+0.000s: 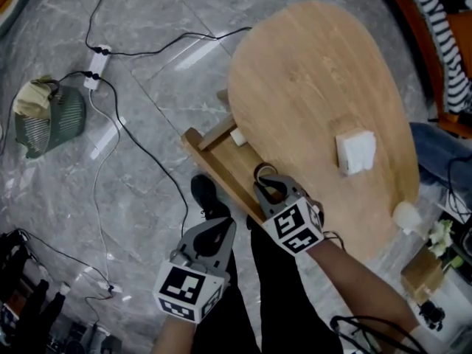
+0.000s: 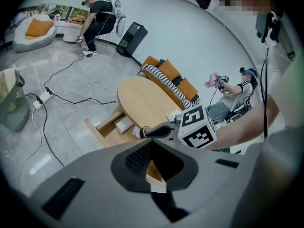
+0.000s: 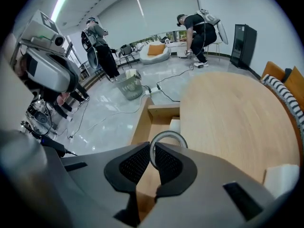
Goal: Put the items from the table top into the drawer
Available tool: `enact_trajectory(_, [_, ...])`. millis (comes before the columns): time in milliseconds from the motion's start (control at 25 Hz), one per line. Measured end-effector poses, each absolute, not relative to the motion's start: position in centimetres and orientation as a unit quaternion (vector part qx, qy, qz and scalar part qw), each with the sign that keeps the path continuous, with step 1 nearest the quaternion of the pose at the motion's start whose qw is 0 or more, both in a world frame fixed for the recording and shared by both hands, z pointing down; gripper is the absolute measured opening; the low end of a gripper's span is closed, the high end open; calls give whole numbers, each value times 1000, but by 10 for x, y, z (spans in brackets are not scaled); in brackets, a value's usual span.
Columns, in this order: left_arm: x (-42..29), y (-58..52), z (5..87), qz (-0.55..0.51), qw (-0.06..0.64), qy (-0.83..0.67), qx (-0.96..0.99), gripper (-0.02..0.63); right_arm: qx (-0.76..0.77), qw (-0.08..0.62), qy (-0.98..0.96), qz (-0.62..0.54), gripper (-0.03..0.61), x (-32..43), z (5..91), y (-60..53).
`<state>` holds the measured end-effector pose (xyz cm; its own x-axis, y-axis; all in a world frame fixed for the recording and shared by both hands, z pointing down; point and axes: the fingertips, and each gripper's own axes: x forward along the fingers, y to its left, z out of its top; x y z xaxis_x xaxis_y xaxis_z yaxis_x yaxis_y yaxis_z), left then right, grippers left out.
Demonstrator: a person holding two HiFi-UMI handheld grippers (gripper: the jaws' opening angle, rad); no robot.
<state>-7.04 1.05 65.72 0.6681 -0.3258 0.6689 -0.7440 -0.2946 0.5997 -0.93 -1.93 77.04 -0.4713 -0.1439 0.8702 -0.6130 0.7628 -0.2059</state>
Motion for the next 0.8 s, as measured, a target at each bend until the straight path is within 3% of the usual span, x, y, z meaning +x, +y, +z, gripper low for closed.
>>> enact_trajectory(360, [-99,12,674,230,486,-359,763,0,214,468,-817,260,58,-42,791,-14])
enact_trajectory(800, [-104,23,686,236,486,-363,759,0,270,458,-783,322,60,-24,818,-9])
